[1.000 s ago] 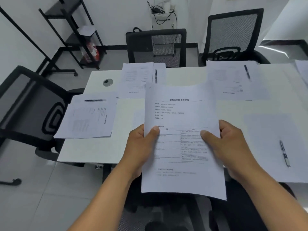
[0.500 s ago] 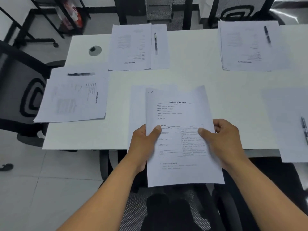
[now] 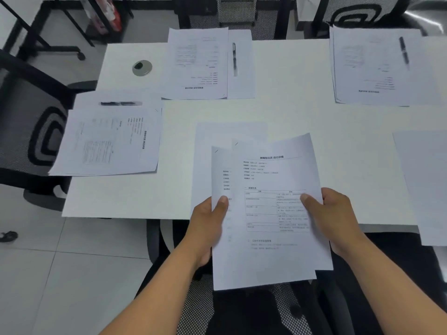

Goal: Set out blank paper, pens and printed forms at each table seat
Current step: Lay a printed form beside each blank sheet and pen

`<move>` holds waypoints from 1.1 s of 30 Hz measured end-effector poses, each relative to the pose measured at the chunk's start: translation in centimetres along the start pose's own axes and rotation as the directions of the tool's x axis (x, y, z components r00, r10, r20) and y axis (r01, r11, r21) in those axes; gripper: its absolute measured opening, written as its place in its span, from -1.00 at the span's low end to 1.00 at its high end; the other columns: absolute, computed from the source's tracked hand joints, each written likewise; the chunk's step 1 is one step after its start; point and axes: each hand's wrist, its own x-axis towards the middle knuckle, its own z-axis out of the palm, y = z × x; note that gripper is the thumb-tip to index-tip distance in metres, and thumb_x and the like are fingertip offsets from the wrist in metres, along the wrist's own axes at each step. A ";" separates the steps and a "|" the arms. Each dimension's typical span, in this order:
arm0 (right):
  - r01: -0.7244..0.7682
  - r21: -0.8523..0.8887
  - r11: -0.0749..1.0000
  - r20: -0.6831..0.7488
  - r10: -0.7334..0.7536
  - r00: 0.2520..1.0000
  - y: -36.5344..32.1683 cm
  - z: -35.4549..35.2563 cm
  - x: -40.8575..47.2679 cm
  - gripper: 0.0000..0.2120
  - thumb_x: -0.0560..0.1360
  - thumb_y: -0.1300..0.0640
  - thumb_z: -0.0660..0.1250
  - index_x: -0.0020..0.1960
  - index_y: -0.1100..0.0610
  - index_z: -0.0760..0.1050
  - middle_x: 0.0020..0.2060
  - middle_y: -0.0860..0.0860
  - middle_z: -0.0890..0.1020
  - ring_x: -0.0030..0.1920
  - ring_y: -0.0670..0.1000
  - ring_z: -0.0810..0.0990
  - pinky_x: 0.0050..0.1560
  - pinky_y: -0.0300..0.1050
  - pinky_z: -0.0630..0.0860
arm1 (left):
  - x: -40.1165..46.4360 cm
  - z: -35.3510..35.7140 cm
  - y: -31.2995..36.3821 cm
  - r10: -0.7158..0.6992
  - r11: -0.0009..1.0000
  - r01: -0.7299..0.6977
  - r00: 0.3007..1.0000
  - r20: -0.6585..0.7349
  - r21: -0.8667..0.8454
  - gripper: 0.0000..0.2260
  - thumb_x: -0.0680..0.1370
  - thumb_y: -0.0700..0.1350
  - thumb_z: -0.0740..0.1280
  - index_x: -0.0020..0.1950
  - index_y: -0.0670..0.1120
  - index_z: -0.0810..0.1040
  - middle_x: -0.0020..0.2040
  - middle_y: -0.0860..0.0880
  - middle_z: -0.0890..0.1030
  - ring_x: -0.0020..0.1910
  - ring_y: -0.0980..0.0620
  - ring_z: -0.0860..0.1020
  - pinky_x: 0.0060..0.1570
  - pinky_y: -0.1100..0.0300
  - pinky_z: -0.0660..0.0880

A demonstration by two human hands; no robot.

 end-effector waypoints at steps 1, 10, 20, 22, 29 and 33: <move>0.013 -0.021 1.000 -0.002 -0.013 1.000 -0.1 0.1 0.4 -0.50 0.64 -0.05 0.44 -0.03 0.41 0.40 0.02 0.35 0.67 -0.16 0.32 0.68 -0.10 0.09 0.58 | 0.0 -0.2 0.1 0.001 1.000 -0.001 1.000 -0.005 -0.005 -0.74 0.79 0.07 0.25 0.38 0.07 0.66 0.16 0.00 0.80 0.13 -0.03 0.78 0.08 -0.06 0.73; 0.088 -0.147 0.985 -0.040 -0.095 0.995 -2.5 0.2 3.7 -0.61 0.71 -0.02 0.37 0.02 0.34 0.49 -0.02 0.23 0.69 0.01 0.31 0.69 -0.06 0.08 0.60 | 0.6 -2.9 2.4 0.041 0.999 -0.041 0.996 -0.085 0.000 -0.75 0.78 0.05 0.28 0.35 0.03 0.68 0.15 -0.02 0.81 0.14 -0.07 0.78 0.16 -0.11 0.71; 0.121 -0.322 0.939 -0.125 -0.169 0.978 -2.7 -0.6 7.8 -0.67 0.73 0.00 0.30 -0.08 0.22 0.40 -0.16 0.07 0.55 -0.17 0.14 0.52 -0.24 -0.02 0.37 | 0.4 -7.5 4.5 0.062 0.998 -0.061 0.986 -0.157 0.008 -0.74 0.76 0.04 0.31 0.31 -0.03 0.71 0.13 -0.07 0.81 0.09 -0.11 0.79 0.15 -0.11 0.69; 0.124 -0.337 0.933 -0.121 -0.173 0.977 -2.7 -0.6 8.4 -0.67 0.73 0.01 0.29 -0.12 0.18 0.35 -0.19 0.05 0.50 -0.20 0.11 0.47 -0.25 -0.03 0.34 | 0.2 -7.7 4.8 0.060 0.998 -0.061 0.987 -0.148 -0.006 -0.75 0.76 0.03 0.31 0.29 -0.04 0.71 0.11 -0.08 0.81 0.04 -0.10 0.80 -0.04 -0.03 0.73; 0.135 -0.405 0.904 -0.112 -0.195 0.974 -3.0 0.3 9.1 -0.63 0.70 -0.05 0.31 -0.14 0.14 0.30 -0.21 0.06 0.51 -0.24 0.12 0.48 -0.23 0.01 0.39 | 0.3 -7.5 5.8 0.061 0.998 -0.063 0.989 -0.137 -0.006 -0.73 0.74 0.05 0.33 0.31 -0.05 0.71 0.16 -0.11 0.80 0.13 -0.18 0.78 0.22 -0.21 0.66; 0.110 -0.451 0.886 -0.124 -0.185 0.975 -2.9 0.4 8.8 -0.66 0.67 -0.08 0.34 -0.04 0.18 0.39 -0.16 0.06 0.58 -0.18 0.15 0.58 -0.19 0.04 0.51 | 0.2 -7.1 6.5 0.073 0.997 -0.075 0.990 -0.118 -0.010 -0.74 0.74 0.04 0.33 0.31 -0.05 0.71 0.16 -0.11 0.80 0.13 -0.17 0.78 0.21 -0.19 0.66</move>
